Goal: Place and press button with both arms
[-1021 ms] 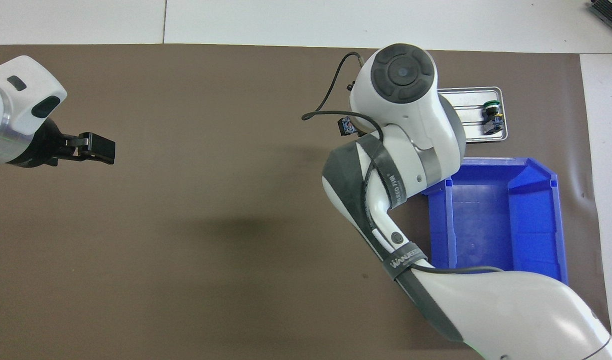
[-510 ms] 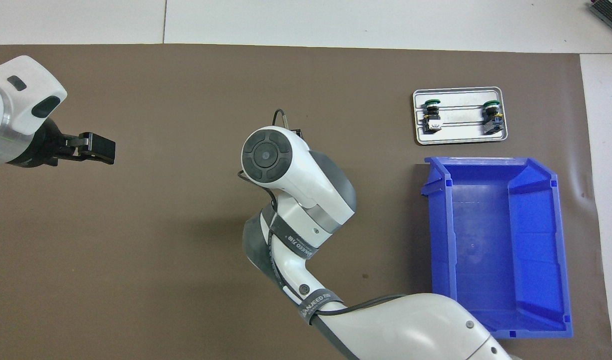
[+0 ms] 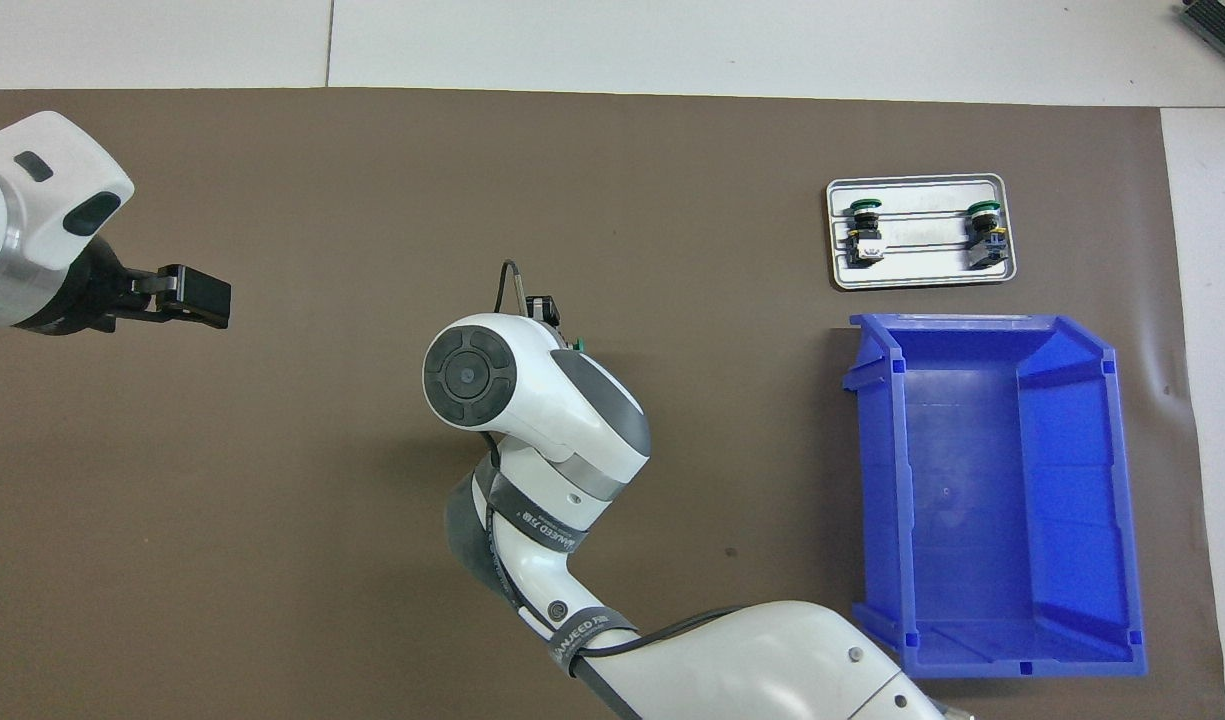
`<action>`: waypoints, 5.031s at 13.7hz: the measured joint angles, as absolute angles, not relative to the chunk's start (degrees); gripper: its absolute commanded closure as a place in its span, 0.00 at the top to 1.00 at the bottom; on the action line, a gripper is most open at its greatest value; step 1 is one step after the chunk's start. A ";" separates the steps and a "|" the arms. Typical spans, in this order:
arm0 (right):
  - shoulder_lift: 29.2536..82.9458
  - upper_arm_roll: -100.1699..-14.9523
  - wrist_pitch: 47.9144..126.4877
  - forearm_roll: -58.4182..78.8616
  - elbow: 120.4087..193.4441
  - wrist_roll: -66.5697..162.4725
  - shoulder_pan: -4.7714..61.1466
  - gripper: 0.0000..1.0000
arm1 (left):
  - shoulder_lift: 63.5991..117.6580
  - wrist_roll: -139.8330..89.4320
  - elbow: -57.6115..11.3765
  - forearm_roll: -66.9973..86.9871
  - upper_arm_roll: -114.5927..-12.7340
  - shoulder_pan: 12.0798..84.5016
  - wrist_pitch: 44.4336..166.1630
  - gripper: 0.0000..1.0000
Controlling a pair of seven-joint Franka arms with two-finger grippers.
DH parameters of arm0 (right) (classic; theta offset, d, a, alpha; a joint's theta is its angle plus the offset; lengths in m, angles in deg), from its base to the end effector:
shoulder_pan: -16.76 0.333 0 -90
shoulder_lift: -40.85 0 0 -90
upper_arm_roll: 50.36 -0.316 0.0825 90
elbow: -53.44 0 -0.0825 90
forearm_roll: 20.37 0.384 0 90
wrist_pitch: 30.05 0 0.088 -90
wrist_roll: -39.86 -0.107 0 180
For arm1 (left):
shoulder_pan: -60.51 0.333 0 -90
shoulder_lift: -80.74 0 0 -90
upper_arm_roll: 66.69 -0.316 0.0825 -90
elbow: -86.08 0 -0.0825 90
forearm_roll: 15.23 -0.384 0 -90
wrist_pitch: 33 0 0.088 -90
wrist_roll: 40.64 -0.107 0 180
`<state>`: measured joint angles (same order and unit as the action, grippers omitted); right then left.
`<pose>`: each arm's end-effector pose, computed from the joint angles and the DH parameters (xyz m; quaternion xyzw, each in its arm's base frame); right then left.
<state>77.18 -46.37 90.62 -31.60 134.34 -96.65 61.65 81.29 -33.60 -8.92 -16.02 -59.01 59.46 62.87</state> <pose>0.5494 0.4770 0.3368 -0.7070 0.6985 -0.1066 0.0278 0.5580 -0.0840 0.5867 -0.9999 0.0154 -0.0037 0.0058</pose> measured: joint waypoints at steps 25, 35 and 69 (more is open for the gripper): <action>52.39 -45.64 81.78 -21.84 147.12 -17.28 34.23 1.00 | 88.86 -55.89 -13.51 -10.92 -56.69 46.06 85.04 1.00; 41.88 -45.35 64.46 -21.38 145.85 30.29 17.73 1.00 | 99.90 -83.25 -15.46 -7.97 -56.68 37.25 95.87 0.88; 37.67 -42.42 56.53 -21.38 145.07 39.05 22.70 1.00 | 102.88 -93.20 -20.74 -16.23 -57.85 32.23 103.18 0.74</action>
